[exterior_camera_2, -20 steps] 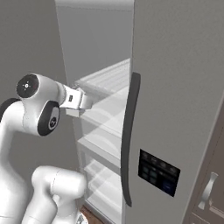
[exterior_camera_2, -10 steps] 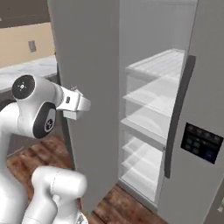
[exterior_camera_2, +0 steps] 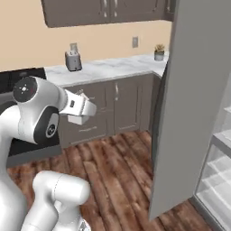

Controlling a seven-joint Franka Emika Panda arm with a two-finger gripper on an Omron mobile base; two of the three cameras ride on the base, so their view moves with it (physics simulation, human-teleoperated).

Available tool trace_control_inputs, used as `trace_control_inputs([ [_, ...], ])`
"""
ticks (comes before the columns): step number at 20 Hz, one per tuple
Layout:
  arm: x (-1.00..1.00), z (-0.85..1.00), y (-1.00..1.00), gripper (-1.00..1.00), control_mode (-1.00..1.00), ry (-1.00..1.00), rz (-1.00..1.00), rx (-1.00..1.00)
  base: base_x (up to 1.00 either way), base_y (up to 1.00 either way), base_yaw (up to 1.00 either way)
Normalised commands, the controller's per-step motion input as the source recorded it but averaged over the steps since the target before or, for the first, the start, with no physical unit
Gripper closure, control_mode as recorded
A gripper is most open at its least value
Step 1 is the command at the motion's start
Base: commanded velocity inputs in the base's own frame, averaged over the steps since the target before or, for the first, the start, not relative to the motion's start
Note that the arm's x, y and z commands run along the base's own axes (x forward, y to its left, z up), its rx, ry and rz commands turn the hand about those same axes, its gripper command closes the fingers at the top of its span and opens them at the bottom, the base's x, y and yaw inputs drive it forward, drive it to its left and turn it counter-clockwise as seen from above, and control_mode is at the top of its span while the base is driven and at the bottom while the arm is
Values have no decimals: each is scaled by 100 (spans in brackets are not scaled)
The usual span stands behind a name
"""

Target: Take a sugar cube from the saucer and place it inside the coffee. Then, grab milk from the fridge and place it next to the coffee on the counter to sweeten the coffee.

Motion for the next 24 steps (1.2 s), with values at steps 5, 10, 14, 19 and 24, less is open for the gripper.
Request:
trace_control_inputs([
  [5, 0, 0, 0, 100, 100, 0, 0, 0, -21, 85, 74],
  [10, 0, 0, 0, 100, 100, 0, 0, 0, 13, 98, 52],
  [14, 0, 0, 0, 100, 100, 0, 0, 0, 80, 99, 34],
  [19, 0, 0, 0, 100, 100, 0, 0, 0, 100, 100, 13],
  [24, 0, 0, 0, 100, 100, 0, 0, 0, 100, 100, 0],
])
